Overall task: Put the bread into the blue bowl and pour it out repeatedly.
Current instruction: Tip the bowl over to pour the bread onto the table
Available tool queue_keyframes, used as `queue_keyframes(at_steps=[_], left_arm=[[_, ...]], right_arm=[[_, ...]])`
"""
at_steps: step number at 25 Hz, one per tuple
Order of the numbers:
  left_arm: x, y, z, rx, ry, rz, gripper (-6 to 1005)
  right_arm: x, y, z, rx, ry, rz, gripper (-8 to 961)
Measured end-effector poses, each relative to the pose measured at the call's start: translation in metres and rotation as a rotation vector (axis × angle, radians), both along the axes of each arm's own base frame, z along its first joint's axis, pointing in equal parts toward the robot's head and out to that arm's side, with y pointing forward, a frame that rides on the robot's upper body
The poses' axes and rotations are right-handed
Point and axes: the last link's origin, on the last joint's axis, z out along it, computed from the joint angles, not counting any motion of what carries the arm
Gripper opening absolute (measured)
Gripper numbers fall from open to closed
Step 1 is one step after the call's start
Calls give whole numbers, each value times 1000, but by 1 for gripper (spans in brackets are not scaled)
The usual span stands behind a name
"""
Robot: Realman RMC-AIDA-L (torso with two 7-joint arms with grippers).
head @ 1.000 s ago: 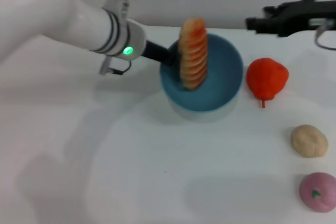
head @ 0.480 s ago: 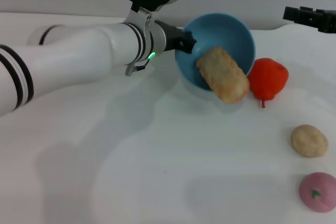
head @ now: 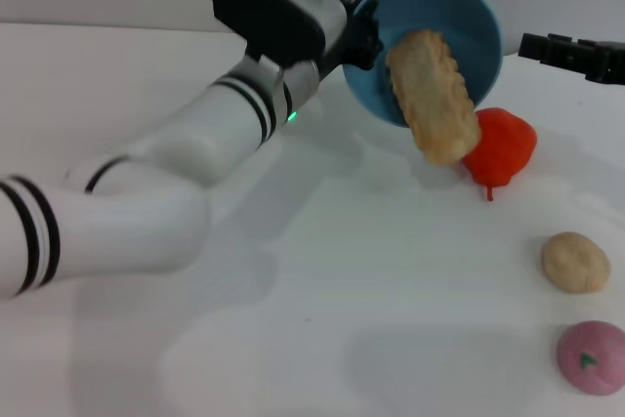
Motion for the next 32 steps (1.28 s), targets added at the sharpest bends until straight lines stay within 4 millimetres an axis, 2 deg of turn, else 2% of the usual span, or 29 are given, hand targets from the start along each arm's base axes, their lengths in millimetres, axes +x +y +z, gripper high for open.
queue_keyframes(at_steps=[11, 19, 32], left_arm=[[14, -19, 8, 179, 150, -290, 0], [23, -18, 8, 226, 250, -374, 0], [24, -19, 22, 394, 455, -515, 0]], right_arm=[[3, -2, -6, -20, 8, -13, 567], [7, -7, -5, -22, 25, -14, 567], [45, -20, 14, 53, 86, -145, 568]])
